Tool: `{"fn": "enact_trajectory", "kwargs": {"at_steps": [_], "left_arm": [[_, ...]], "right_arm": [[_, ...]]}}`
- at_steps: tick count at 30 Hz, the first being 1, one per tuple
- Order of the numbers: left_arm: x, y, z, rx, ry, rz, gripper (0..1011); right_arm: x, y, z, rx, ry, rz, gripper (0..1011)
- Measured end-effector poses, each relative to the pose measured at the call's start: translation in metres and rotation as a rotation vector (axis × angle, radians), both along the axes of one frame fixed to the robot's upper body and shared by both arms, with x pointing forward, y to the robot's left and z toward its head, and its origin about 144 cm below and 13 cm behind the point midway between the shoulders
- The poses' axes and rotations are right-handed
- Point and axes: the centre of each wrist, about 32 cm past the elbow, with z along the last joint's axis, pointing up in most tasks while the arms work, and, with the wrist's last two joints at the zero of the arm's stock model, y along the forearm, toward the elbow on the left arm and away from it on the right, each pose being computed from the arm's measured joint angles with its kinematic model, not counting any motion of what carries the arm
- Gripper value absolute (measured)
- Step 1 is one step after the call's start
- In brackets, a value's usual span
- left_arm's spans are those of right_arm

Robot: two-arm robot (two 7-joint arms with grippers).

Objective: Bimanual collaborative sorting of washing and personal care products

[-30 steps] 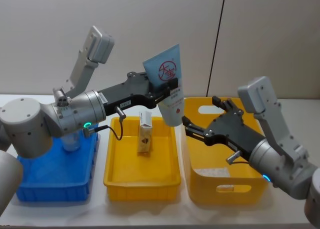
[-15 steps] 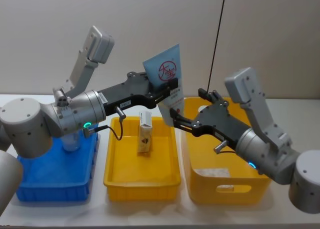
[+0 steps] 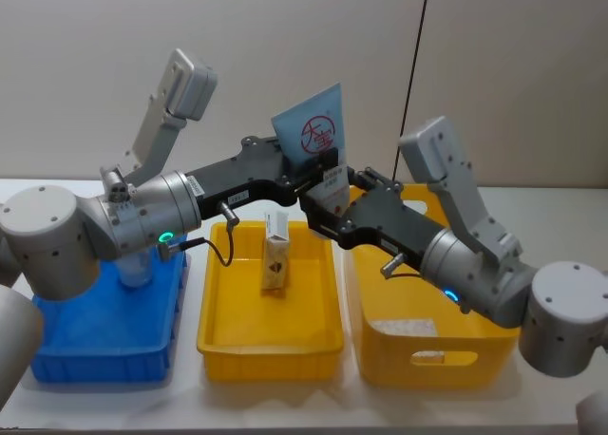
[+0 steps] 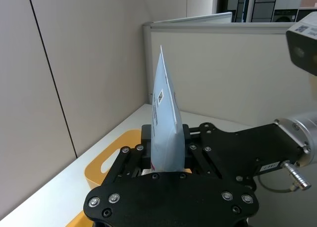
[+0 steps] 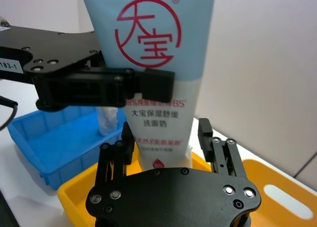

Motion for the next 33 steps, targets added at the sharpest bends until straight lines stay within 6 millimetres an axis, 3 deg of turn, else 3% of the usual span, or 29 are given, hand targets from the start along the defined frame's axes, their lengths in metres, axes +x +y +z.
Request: {"fn": "enact_trajectory", "kwargs": {"at_steps": [11, 24, 33], "left_arm": [[0.0, 0.0, 0.0, 0.0, 0.0, 0.001, 287], [0.0, 0.0, 0.0, 0.0, 0.0, 0.0, 661], [0.0, 0.0, 0.0, 0.0, 0.0, 0.0, 923]], "right_arm": [[0.011, 0.007, 0.0, 0.014, 0.015, 0.028, 463], [0.015, 0.011, -0.002, 0.024, 0.027, 0.034, 225], [0.016, 0.011, -0.002, 0.032, 0.028, 0.015, 178]]}}
